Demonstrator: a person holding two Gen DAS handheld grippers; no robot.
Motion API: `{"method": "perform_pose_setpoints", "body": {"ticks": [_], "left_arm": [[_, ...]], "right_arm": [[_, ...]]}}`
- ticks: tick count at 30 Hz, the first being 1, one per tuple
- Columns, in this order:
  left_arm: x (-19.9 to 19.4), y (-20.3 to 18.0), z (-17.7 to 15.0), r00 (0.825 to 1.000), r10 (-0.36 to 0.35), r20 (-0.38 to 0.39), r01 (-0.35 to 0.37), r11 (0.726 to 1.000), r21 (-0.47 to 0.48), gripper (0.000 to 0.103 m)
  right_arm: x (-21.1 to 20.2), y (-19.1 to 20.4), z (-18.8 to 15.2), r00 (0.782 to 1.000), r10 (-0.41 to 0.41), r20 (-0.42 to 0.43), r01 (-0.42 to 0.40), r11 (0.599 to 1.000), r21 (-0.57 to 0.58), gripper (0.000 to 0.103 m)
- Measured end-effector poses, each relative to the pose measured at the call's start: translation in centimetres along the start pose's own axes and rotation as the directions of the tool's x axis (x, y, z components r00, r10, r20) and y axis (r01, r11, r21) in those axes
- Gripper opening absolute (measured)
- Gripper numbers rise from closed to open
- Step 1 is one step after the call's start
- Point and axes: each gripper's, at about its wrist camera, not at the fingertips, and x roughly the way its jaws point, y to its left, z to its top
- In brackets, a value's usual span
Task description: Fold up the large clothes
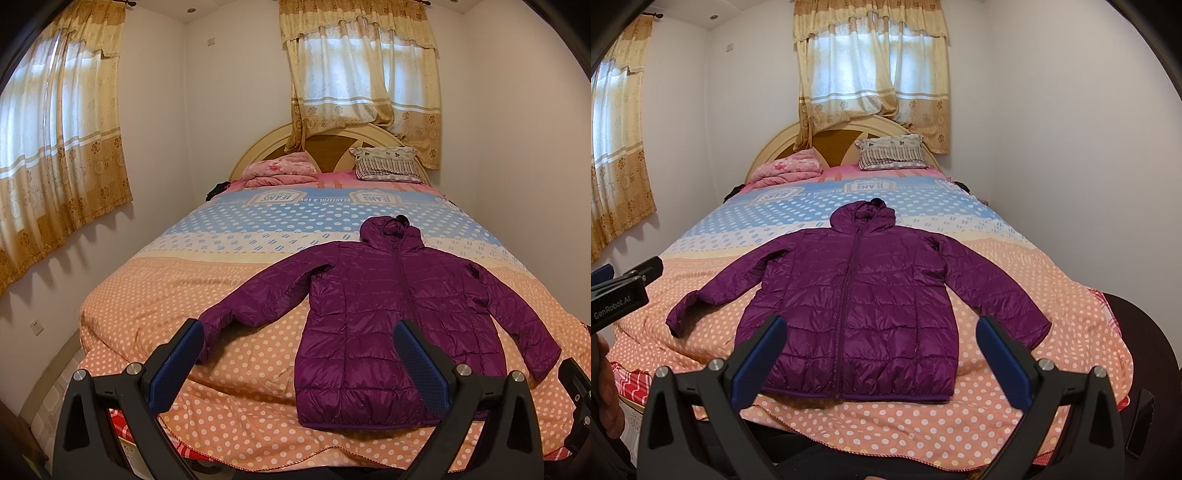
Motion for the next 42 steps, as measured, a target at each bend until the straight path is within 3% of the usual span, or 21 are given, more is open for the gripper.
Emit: {"method": "perform_pose_setpoints", "body": {"ticks": [22, 31, 37, 42], "left_arm": [[0.3, 0.1, -0.2, 1.0, 0.001, -0.003, -0.001, 1.0, 0.0, 0.102], [2.8, -0.5, -1.0, 0.998, -0.012, -0.056, 0.013, 1.0, 0.01, 0.102], [6.9, -1.9, -2.2, 0.994, -0.034, -0.1, 0.04, 0.998, 0.058, 0.102], [11.6, -3.3, -2.8, 0.988, -0.033, -0.149, 0.047, 0.995, 0.093, 0.102]], "right_arm": [[0.4, -0.3, -0.4, 1.0, 0.009, -0.01, -0.009, 1.0, 0.001, 0.103], [2.5, -1.2, -0.9, 0.998, 0.016, -0.059, -0.014, 1.0, 0.028, 0.103], [7.3, -4.9, -2.1, 0.988, -0.018, -0.156, 0.03, 0.997, 0.074, 0.103], [11.3, -11.9, -3.9, 0.959, -0.131, -0.253, 0.18, 0.967, 0.18, 0.103]]}}
